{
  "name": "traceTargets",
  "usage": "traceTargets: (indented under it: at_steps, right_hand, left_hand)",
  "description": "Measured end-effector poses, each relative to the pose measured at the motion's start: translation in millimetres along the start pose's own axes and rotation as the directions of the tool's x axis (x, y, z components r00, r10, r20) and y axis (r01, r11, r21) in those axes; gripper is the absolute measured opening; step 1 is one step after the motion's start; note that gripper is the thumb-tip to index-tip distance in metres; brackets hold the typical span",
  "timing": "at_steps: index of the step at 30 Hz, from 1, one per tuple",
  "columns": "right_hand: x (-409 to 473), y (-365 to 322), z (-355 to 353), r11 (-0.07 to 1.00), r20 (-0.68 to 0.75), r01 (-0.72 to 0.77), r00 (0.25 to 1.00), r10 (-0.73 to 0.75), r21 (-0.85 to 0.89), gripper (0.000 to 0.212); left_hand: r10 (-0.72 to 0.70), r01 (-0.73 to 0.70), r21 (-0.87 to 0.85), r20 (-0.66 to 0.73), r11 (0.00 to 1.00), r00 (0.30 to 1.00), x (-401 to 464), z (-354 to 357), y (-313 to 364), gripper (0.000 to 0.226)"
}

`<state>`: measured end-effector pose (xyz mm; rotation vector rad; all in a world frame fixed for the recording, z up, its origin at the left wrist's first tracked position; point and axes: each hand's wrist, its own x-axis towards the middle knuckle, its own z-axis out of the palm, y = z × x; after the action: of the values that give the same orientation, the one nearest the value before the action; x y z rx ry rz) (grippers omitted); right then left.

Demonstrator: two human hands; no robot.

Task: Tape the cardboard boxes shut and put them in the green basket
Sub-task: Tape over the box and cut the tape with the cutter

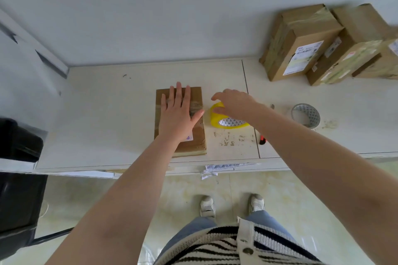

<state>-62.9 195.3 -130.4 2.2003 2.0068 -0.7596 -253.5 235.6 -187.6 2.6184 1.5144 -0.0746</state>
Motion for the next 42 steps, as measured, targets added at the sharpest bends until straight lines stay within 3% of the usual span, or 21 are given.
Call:
traceTargets:
  at_steps: [7,16,26,31,35,36,38,40,42]
  right_hand:
    - [-2.2,15.4,-18.3,0.99,0.26,-0.058,0.965,0.024,0.125,0.065]
    - [4.6,13.2,-16.1,0.984,0.289,-0.047,0.957,-0.005,0.172,0.035]
    - [-3.9,19.7,-9.0,0.934,0.178,-0.06,0.984,-0.003,0.352,0.008]
    - [-44.7,29.6,-2.1,0.806,0.121,-0.135,0.989,0.08,0.576,0.009]
    - [-85.5,37.4,5.8,0.601,0.06,-0.202,0.967,0.248,0.773,0.011]
    - [-94.2,36.0,7.4,0.546,0.045,-0.202,0.957,0.287,0.813,0.012]
    - [-108.6,29.8,9.7,0.451,0.004,-0.168,0.94,0.341,0.877,0.014]
    - [-119.2,19.5,12.0,0.381,-0.032,-0.118,0.931,0.365,0.917,0.016]
    - [-125.7,8.6,13.9,0.349,-0.08,-0.059,0.926,0.369,0.935,0.018]
  left_hand:
    - [0.023,-0.023,-0.014,-0.023,1.0,0.999,-1.9,1.3,-2.1,0.088]
    - [0.022,-0.022,-0.009,-0.024,1.0,0.999,-2.9,-1.2,-0.7,0.09]
    - [0.032,-0.032,-0.011,0.003,0.999,0.999,-2.2,-2.2,-1.6,0.093]
    - [0.023,-0.021,-0.028,0.059,0.999,0.998,-1.0,-6.2,-0.8,0.094]
    - [-0.01,0.003,0.097,0.067,0.995,0.998,-6.8,-21.1,11.5,0.083]
    - [-0.007,0.008,0.076,-0.003,0.997,1.0,-11.4,-27.0,18.2,0.079]
    - [-0.011,-0.034,-0.248,-0.178,0.968,0.984,-24.9,-38.5,37.8,0.066]
    - [-0.036,-0.097,-0.667,-0.183,0.739,0.982,-42.4,-51.3,61.4,0.051]
    - [0.003,-0.067,-0.807,-0.081,0.587,0.997,-58.3,-60.6,80.9,0.038]
